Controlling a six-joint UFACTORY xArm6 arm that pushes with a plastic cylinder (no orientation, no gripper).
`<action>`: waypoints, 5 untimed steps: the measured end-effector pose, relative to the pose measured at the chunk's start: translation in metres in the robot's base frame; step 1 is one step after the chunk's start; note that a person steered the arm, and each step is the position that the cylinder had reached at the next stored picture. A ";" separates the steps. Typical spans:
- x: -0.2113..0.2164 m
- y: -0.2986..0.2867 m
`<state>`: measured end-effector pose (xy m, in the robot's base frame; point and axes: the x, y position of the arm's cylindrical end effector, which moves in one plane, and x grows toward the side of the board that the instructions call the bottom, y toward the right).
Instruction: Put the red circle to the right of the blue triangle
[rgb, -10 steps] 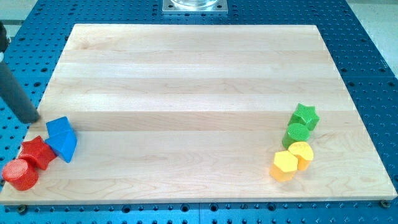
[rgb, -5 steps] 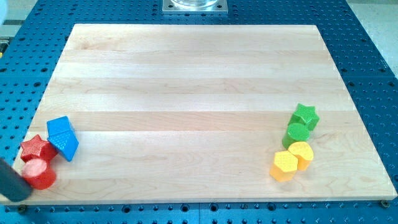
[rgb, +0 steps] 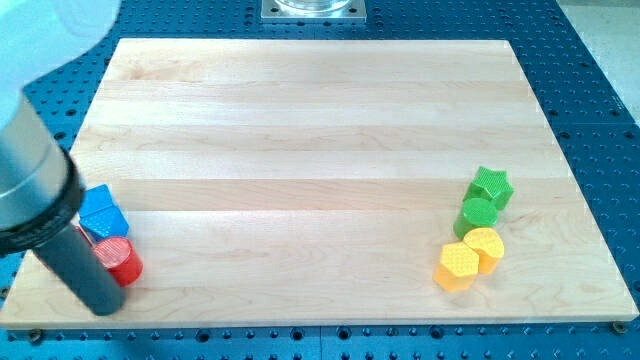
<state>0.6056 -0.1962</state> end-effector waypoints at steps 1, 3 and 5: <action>-0.015 0.003; -0.048 0.006; 0.002 -0.066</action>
